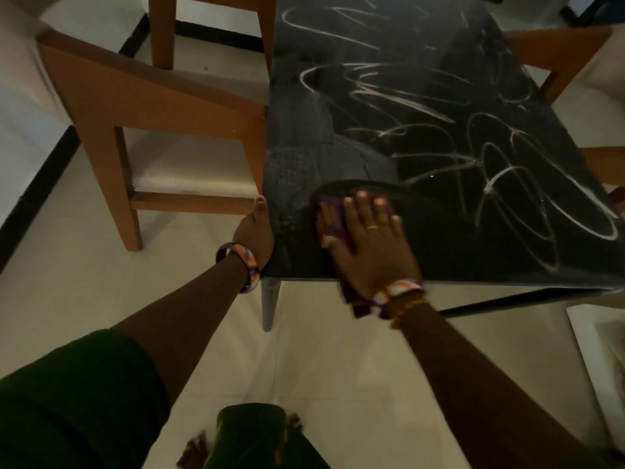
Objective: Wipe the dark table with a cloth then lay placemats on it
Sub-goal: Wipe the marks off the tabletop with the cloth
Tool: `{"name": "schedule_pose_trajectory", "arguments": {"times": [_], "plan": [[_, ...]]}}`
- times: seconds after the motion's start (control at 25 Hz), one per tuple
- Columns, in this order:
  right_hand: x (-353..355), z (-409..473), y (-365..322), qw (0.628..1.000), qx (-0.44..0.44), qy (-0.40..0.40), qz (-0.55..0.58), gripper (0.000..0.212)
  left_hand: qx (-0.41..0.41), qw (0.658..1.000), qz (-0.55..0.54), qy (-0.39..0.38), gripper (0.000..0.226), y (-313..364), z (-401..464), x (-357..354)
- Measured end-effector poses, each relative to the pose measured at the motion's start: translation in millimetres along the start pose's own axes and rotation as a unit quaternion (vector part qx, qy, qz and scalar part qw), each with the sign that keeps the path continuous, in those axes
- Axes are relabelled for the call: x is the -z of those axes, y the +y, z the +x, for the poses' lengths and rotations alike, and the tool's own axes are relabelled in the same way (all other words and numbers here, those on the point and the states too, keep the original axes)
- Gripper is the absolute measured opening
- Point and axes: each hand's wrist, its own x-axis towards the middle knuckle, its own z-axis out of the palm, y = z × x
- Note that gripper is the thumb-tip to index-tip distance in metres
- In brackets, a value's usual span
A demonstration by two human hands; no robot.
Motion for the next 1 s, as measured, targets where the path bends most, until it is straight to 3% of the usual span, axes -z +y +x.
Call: {"name": "schedule_pose_trajectory", "arguments": {"times": [0.16,0.24,0.36,0.44,0.48,0.64,0.72,0.8,0.92,1.0], "plan": [[16.0,38.1,48.4,0.975,-0.219,0.009,0.035,0.069,-0.002,1.000,-0.005,0.007,0.064,0.1,1.9,0.2],[11.3,70.2,15.6,0.981,-0.188,0.004,0.040,0.069,-0.002,1.000,-0.010,0.005,0.063,0.1,1.4,0.0],[-0.3,70.7,-52.6,0.999,-0.024,-0.009,0.035,0.070,0.001,1.000,-0.025,-0.006,0.063,0.5,1.5,0.3],[-3.5,49.4,-53.2,0.999,0.037,-0.016,0.012,0.072,0.004,0.999,-0.034,-0.014,0.062,0.7,0.7,1.1],[-2.7,41.6,-36.1,1.000,0.024,-0.008,0.005,0.072,0.003,0.999,-0.029,-0.015,0.062,0.1,0.8,1.4],[13.3,39.4,48.3,0.978,-0.205,0.017,0.028,0.070,-0.006,1.000,-0.010,0.001,0.062,-0.3,1.0,0.9],[15.4,60.6,46.2,0.969,-0.245,0.017,0.035,0.071,-0.004,1.000,-0.019,0.003,0.063,1.8,-0.4,0.7],[8.9,80.6,7.2,0.985,-0.171,0.016,0.034,0.071,-0.002,1.000,-0.025,0.004,0.062,2.5,-1.0,-0.4],[-2.3,71.7,-58.9,1.000,0.008,-0.001,0.030,0.071,-0.009,1.000,-0.018,0.016,0.063,3.4,-1.5,-1.3],[-3.5,51.7,-55.1,0.999,0.051,-0.006,0.015,0.072,-0.014,1.000,-0.010,0.016,0.064,2.8,-1.5,-1.1]]}}
